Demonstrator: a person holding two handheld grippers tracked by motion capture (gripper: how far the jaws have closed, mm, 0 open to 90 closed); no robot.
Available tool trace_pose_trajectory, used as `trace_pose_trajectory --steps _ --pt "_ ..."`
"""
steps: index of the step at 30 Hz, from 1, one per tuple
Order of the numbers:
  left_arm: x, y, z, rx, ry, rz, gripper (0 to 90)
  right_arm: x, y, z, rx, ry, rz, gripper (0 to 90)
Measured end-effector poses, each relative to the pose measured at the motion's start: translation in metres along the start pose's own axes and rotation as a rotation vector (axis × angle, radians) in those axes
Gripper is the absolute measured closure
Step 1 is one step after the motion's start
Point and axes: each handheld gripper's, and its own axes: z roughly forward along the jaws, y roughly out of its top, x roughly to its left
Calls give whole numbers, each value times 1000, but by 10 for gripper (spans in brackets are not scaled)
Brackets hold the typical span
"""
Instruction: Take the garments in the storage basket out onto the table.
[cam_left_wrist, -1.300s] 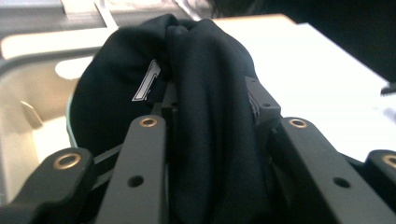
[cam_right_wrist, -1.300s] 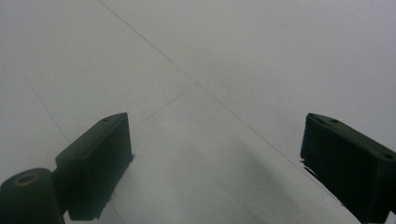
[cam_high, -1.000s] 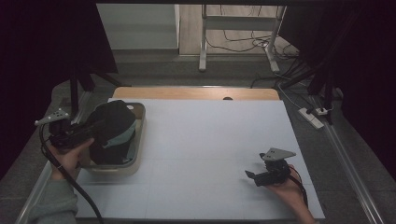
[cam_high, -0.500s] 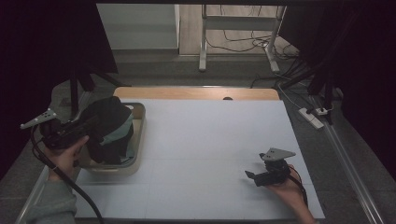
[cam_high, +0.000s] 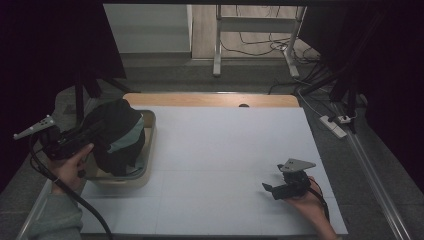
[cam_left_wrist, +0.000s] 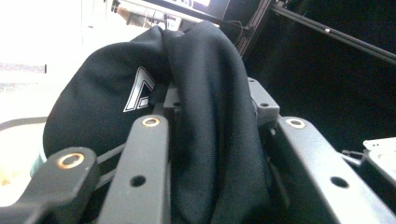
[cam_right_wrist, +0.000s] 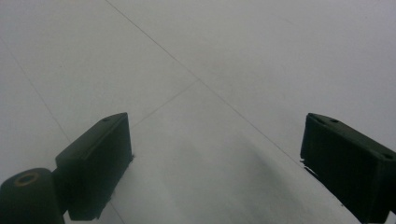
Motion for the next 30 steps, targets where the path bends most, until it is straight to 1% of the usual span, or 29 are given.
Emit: trace_pose_trajectory --steps 5,8,11,16,22,27,30 --pt "-4 3 0 -34 -12 -5 682 0 0 0 0 -1 0 88" --pt "-5 5 1 -40 -17 -2 682 0 0 0 1 -1 -1 88" --pt "-7 6 2 -50 -25 -7 681 0 0 0 1 -1 0 88" --pt "-9 10 2 -78 -46 -15 682 0 0 1 2 -5 0 88" --pt "-14 18 4 -105 -64 -9 683 0 0 1 4 -8 4 88" --pt "-20 21 9 -113 -75 3 684 0 0 1 4 -9 3 88" --pt "-25 22 10 -127 -87 8 684 0 0 1 5 -9 4 88"
